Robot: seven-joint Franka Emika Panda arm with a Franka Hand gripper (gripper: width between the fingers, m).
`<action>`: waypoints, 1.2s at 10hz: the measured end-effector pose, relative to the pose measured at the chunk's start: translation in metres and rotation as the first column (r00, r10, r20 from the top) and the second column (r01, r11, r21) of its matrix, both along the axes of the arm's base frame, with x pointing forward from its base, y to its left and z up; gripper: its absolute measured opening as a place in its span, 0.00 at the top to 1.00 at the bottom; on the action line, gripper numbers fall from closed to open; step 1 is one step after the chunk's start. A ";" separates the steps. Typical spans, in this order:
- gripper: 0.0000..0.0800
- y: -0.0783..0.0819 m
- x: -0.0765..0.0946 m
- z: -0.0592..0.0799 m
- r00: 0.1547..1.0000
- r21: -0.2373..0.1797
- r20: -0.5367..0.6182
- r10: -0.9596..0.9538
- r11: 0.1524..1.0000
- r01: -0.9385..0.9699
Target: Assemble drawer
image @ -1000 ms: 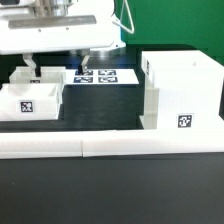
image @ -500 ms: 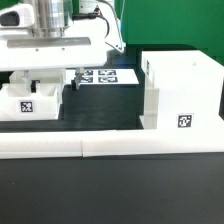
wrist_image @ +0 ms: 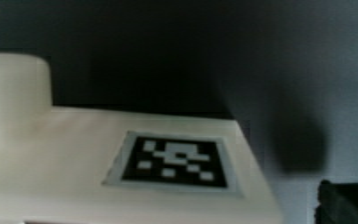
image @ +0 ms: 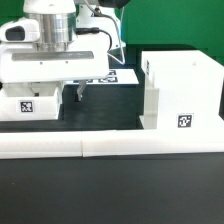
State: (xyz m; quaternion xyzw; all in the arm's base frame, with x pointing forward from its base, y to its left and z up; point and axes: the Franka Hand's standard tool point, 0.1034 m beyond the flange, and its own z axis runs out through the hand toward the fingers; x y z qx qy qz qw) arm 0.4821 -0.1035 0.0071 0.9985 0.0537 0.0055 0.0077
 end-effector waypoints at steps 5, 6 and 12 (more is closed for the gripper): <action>0.53 0.005 0.001 -0.001 1.000 0.001 0.002 -0.019 1.000 0.019; 0.70 0.005 0.001 -0.001 1.000 0.001 0.002 -0.019 1.000 0.019; 0.95 0.005 0.001 -0.001 1.000 0.001 0.003 -0.019 1.000 0.019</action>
Offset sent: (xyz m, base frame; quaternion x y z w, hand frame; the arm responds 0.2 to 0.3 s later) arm 0.0000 0.0000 0.0000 0.0000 0.0000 0.0000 1.0000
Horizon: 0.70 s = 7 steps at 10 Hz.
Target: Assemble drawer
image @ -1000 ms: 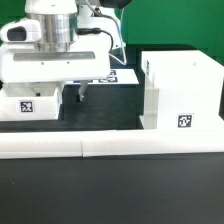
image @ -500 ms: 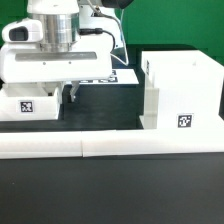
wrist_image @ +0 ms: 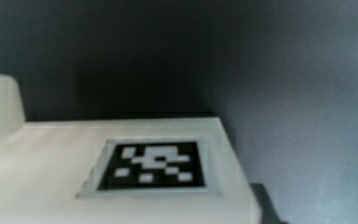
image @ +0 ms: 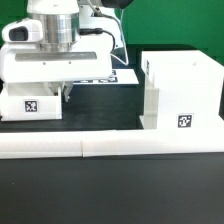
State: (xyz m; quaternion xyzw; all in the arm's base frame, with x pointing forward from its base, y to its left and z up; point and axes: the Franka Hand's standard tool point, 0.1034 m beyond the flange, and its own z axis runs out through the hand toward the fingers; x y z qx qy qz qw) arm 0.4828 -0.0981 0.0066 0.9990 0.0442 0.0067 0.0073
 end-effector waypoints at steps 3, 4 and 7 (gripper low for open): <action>0.95 0.013 0.006 0.005 1.000 0.006 0.003 -0.008 1.000 0.008; 0.95 0.022 0.009 0.008 1.000 0.010 0.002 -0.011 1.000 0.011; 0.95 0.046 0.026 0.024 0.999 0.029 0.004 0.034 0.999 -0.034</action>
Offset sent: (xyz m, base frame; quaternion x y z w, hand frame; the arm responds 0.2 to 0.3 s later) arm 0.0122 0.0255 0.0188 -0.0114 -0.0175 0.0053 0.9998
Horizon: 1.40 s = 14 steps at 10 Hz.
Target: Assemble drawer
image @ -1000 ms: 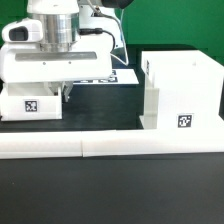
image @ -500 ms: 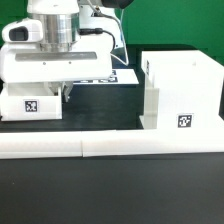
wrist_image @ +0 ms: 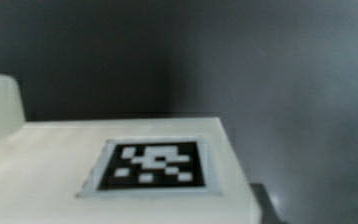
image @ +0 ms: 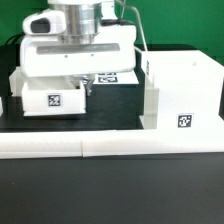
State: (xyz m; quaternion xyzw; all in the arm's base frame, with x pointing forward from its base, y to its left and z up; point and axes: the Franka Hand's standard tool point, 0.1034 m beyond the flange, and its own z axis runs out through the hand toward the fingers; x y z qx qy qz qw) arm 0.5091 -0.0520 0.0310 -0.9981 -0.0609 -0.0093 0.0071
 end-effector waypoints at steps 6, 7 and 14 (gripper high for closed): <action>0.95 -0.006 -0.003 -0.006 0.968 -0.013 -0.002 0.252 0.968 -0.252; 0.95 -0.002 0.000 -0.007 0.936 -0.021 -0.006 0.352 0.936 -0.352; 0.95 -0.003 0.010 -0.009 0.699 -0.045 -0.026 0.714 0.698 -0.715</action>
Offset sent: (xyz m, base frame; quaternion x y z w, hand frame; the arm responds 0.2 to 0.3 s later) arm 0.0000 0.0000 0.0000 0.0000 0.0000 0.0000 1.0000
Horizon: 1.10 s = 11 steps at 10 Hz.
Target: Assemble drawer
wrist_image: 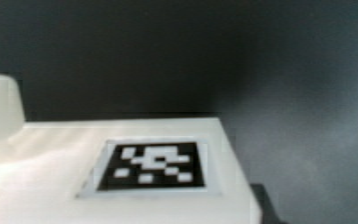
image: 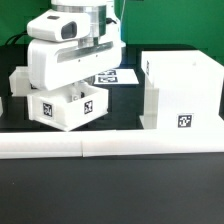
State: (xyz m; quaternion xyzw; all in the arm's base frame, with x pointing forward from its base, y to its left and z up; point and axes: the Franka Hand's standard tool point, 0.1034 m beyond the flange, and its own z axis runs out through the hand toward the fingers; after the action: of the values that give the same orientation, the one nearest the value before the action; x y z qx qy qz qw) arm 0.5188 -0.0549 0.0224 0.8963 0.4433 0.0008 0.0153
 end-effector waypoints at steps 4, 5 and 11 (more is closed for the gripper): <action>0.95 0.009 0.013 0.005 0.939 -0.032 -0.042 0.341 0.939 -0.342; 0.95 0.008 0.015 0.006 0.926 -0.033 -0.042 0.375 0.926 -0.376; 0.95 0.012 0.022 0.005 0.830 -0.036 -0.071 0.554 0.830 -0.557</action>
Offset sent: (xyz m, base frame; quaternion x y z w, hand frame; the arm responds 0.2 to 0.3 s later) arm 0.0194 0.0123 0.0010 0.0314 -0.0229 -0.2370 0.9707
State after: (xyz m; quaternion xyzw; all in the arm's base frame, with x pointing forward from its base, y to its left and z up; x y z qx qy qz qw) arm 0.5404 -0.0425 0.0276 0.7277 0.6846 -0.0330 0.0265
